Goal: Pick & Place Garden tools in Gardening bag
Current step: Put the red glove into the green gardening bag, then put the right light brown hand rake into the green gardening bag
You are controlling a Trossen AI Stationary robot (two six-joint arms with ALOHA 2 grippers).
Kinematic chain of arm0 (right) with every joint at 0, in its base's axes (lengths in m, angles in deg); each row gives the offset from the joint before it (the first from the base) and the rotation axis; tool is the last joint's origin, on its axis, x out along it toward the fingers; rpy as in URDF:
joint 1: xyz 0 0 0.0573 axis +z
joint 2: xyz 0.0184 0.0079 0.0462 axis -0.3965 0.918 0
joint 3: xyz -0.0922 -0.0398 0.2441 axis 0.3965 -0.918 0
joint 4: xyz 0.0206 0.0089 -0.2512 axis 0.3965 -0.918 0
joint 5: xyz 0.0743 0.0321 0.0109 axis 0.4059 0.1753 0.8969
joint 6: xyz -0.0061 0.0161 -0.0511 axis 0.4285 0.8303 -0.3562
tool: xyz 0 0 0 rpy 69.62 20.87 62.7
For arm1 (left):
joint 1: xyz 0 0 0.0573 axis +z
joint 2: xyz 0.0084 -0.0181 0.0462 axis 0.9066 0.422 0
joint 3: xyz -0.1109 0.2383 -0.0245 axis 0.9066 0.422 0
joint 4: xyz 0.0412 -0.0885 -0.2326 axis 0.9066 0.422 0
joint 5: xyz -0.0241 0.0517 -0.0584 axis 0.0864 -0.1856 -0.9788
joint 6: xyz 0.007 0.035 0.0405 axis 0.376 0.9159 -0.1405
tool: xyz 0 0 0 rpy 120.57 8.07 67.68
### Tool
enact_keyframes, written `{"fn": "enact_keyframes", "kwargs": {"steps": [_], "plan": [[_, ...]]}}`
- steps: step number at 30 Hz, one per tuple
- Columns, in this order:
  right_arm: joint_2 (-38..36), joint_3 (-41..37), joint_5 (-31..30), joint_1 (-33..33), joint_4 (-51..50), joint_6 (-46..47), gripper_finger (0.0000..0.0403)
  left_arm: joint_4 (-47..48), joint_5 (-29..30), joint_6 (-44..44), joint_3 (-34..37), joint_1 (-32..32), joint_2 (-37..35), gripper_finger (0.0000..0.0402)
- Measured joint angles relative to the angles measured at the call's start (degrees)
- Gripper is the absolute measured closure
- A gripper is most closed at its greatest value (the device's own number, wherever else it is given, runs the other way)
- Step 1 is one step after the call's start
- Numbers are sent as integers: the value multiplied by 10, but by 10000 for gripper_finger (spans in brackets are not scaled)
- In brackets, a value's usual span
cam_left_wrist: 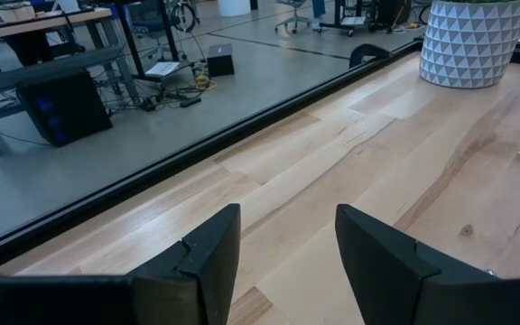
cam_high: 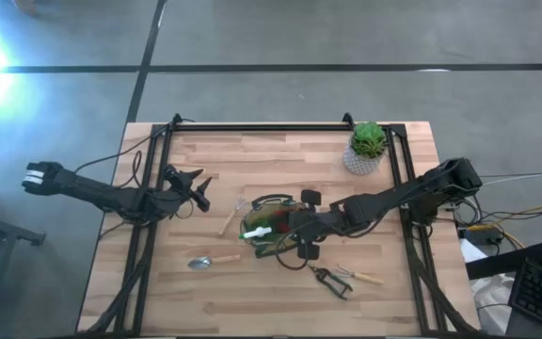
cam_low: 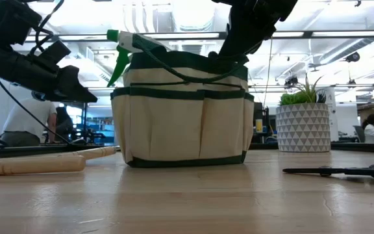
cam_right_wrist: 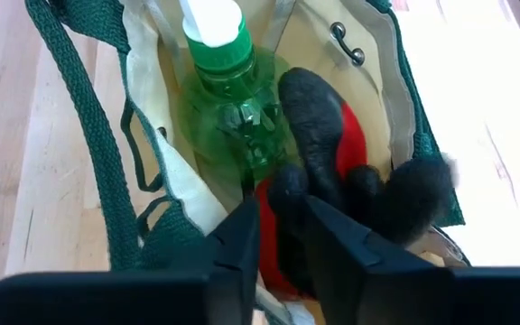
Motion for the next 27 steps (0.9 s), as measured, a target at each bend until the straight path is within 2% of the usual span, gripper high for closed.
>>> {"fn": "enact_keyframes", "kwargs": {"steps": [5,11,22,27], "plan": [[0,0,0,0,0,0,285,0,0,0,0,0,0,216],[-6,0,0,0,-4,0,271,0,0,0,0,0,0,216],[-74,3,2,1,-54,4,287,0,0,0,0,0,0,216],[-107,7,5,2,-92,36,299,1,0,0,0,0,0,216]]}}
